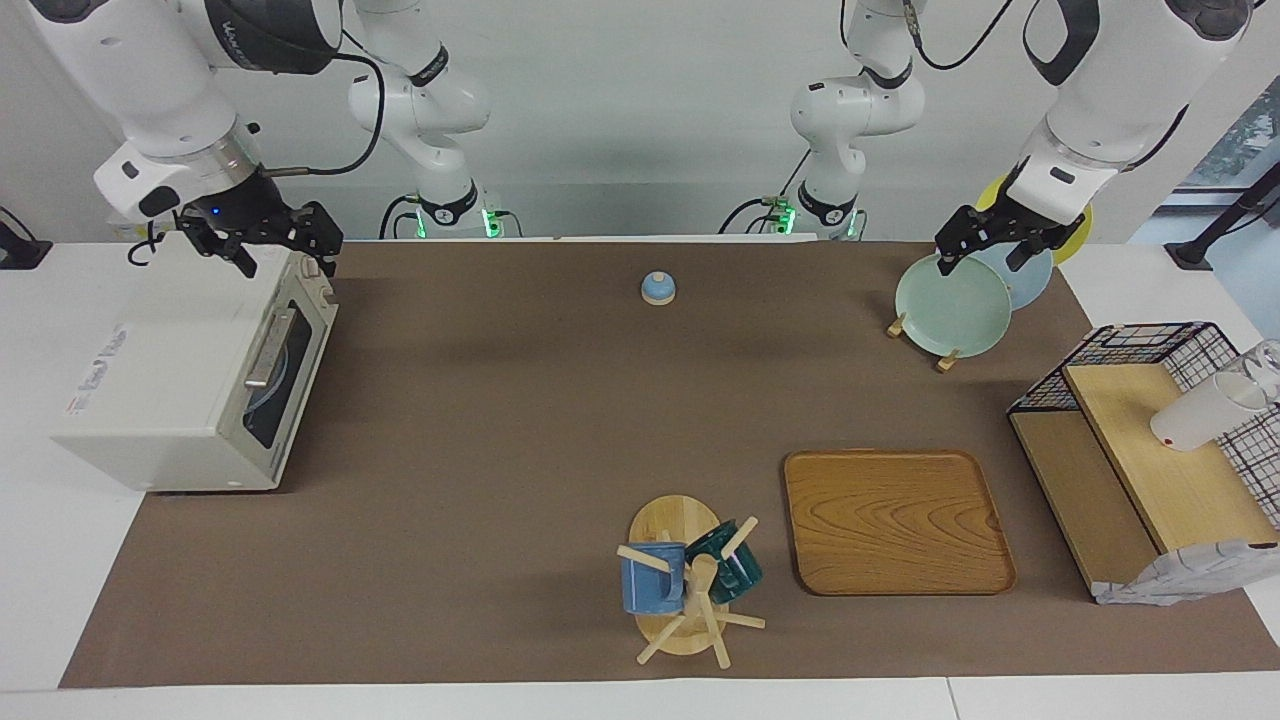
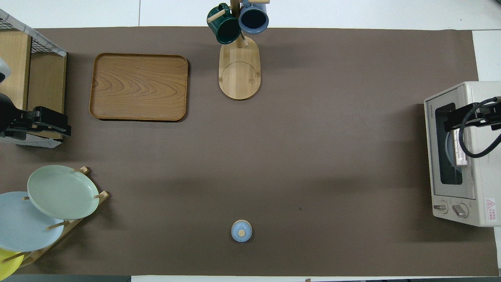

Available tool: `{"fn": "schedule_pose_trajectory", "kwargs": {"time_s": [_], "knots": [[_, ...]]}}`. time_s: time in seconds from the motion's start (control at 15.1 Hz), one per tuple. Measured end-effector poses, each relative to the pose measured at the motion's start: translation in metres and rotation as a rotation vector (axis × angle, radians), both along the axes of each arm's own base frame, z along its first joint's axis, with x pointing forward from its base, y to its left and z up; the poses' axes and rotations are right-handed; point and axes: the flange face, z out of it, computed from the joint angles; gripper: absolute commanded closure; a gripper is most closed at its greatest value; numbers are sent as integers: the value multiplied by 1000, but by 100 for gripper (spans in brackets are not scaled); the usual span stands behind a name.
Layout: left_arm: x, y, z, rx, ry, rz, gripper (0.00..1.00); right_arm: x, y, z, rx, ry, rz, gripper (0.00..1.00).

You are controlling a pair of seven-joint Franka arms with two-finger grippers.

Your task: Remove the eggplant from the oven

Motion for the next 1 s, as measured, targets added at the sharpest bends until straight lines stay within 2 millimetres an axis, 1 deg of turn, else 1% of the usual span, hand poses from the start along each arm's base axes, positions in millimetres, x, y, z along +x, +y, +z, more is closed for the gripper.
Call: {"fn": "schedule_pose_trajectory", "kwargs": {"time_s": [0.46, 0.53, 0.6, 0.66, 0.73, 0.86, 1.0], "knots": [[0, 0, 0, 0, 0, 0, 0, 0, -1, 0, -1, -1, -3, 0], [0, 0, 0, 0, 0, 0, 0, 0, -1, 0, -1, -1, -3, 2], [0, 0, 0, 0, 0, 0, 0, 0, -1, 1, -1, -5, -3, 42], [0, 0, 0, 0, 0, 0, 0, 2, -1, 1, -1, -16, 0, 86], [0, 0, 0, 0, 0, 0, 0, 3, -2, 1, -1, -23, 11, 100], [0, 0, 0, 0, 0, 0, 0, 3, -5, -2, 2, -24, 44, 100], [0, 0, 0, 0, 0, 0, 0, 1, -15, -8, 7, -11, 71, 100]]}}
